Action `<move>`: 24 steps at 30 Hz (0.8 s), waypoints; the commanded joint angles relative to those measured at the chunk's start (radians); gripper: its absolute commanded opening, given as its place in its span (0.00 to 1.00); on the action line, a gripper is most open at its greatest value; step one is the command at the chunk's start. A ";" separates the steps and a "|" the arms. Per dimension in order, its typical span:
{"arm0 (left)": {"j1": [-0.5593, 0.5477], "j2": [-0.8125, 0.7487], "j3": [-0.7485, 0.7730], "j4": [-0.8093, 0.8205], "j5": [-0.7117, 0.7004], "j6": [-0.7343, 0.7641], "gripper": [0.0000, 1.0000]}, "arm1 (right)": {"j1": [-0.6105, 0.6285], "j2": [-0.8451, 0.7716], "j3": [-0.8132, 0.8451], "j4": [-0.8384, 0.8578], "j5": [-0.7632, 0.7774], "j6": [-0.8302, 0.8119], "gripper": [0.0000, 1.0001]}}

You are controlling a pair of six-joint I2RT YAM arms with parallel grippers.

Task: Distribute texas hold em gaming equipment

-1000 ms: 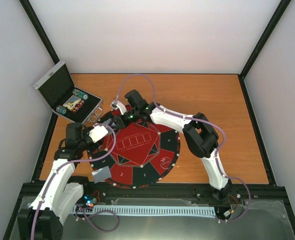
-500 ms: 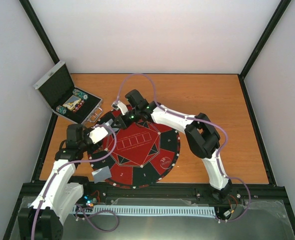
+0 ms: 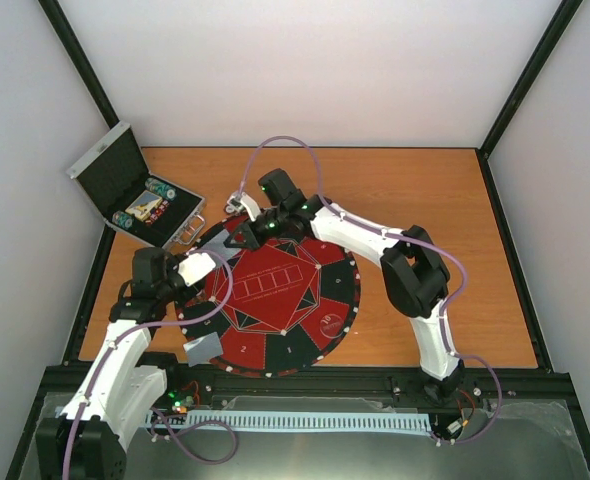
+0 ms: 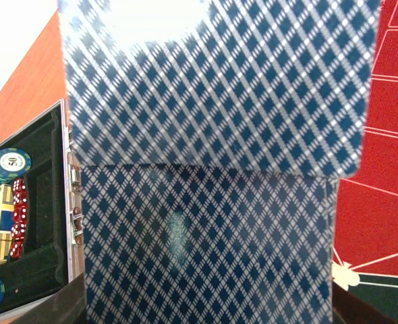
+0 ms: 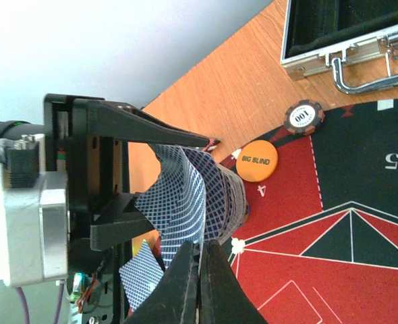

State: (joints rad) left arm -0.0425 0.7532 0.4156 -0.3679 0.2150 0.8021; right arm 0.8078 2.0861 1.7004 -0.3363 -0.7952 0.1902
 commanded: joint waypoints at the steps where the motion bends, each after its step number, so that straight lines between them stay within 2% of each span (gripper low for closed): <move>1: -0.005 -0.011 0.005 0.039 0.027 -0.004 0.53 | -0.009 -0.035 -0.005 0.040 -0.060 0.023 0.03; 8: -0.005 -0.016 0.004 0.040 0.030 -0.023 0.53 | -0.060 -0.082 -0.048 0.100 -0.121 0.064 0.03; 16: -0.005 -0.016 -0.003 0.050 0.036 -0.048 0.54 | -0.152 -0.160 -0.102 0.084 -0.117 0.043 0.03; 20: -0.005 -0.022 -0.003 0.048 0.032 -0.050 0.53 | -0.241 -0.188 -0.120 -0.034 -0.049 -0.037 0.03; 24: -0.005 -0.025 -0.004 0.050 0.032 -0.050 0.54 | -0.390 -0.176 -0.144 -0.171 -0.003 -0.093 0.03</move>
State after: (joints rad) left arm -0.0425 0.7444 0.4137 -0.3565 0.2291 0.7681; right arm 0.5468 1.9190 1.5963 -0.3557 -0.8631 0.1738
